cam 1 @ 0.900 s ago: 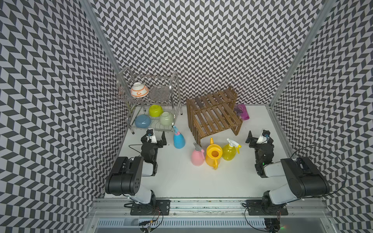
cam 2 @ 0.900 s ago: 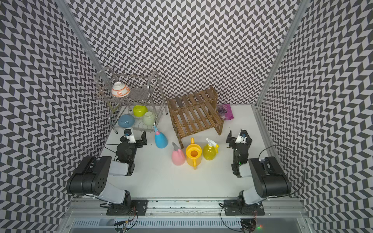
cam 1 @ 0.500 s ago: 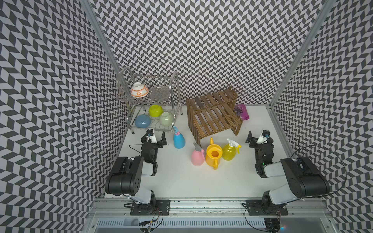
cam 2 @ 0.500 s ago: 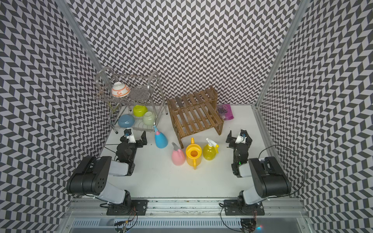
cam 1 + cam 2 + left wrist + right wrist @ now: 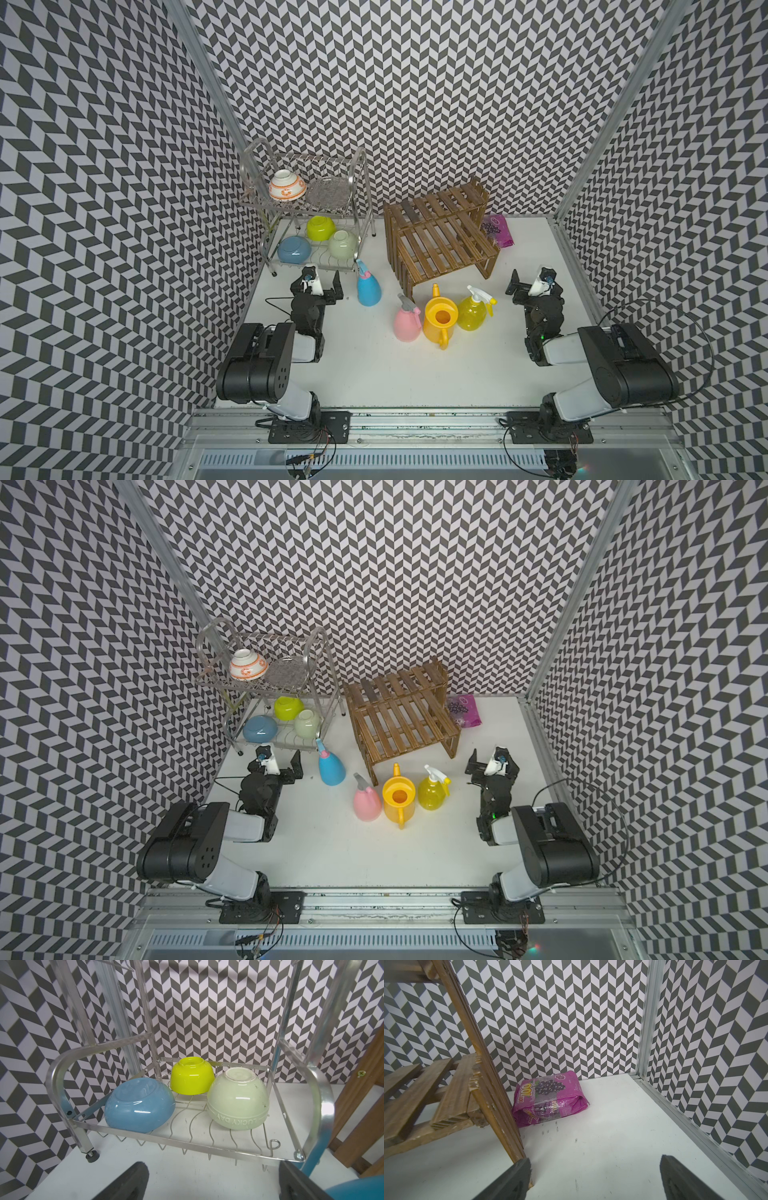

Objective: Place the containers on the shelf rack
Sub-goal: 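Pick up a container from the center of the board.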

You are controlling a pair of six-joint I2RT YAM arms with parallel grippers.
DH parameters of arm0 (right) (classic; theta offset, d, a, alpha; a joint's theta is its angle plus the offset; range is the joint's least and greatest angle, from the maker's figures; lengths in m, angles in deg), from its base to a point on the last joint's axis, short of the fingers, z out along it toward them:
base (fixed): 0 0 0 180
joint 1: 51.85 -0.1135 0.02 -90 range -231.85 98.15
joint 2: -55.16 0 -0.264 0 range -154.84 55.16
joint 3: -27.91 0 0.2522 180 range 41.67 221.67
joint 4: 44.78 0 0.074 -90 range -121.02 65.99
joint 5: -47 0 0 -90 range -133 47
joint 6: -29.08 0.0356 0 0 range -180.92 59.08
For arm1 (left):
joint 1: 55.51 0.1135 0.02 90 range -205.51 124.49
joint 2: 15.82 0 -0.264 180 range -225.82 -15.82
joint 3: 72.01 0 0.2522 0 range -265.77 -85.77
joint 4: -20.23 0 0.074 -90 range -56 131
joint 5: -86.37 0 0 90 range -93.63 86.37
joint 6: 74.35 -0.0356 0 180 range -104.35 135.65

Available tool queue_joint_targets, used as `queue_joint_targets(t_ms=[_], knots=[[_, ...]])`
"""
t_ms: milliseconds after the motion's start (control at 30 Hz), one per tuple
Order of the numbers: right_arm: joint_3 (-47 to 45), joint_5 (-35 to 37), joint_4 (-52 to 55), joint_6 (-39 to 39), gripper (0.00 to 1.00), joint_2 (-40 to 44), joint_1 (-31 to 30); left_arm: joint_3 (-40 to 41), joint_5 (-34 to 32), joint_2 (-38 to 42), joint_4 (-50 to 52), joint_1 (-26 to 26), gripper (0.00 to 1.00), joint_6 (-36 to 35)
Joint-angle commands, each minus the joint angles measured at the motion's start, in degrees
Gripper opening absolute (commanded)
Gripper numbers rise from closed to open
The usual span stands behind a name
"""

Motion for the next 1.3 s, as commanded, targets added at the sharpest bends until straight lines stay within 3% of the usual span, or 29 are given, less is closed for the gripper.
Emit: queue_joint_targets(t_ms=[0, 200, 433, 700, 1000, 1267], knots=[[1.93, -1.16, 2.96, -0.54, 1.0, 2.83, -0.06, -8.32, -0.49, 3.79, 15.33, 0.23, 1.0, 1.43], [2.4, 0.01, 9.44, -0.19, 1.0, 10.91, -0.05, -10.81, -0.9, 8.85, 24.25, 0.21, 1.0, 3.0], [0.35, -0.87, 17.61, 5.63, 1.0, 26.49, -0.11, -12.17, 0.63, 18.1, 35.45, 0.23, 1.0, 3.11], [-1.54, -7.51, 31.83, 14.93, 1.0, 45.87, -0.21, -15.87, 12.9, 24.4, 45.78, -0.48, 1.0, 12.64], [-1.59, -15.05, 48.44, 19.97, 1.0, 61.1, -1.97, -24.88, 18.2, 23.53, 55.79, -11.6, 1.0, 16.61], [2.26, -21.87, 51.65, 23.84, 1.0, 64.34, -5.13, -24.05, 17.73, 33.09, 55.6, -21.99, 1.0, 15.56]])
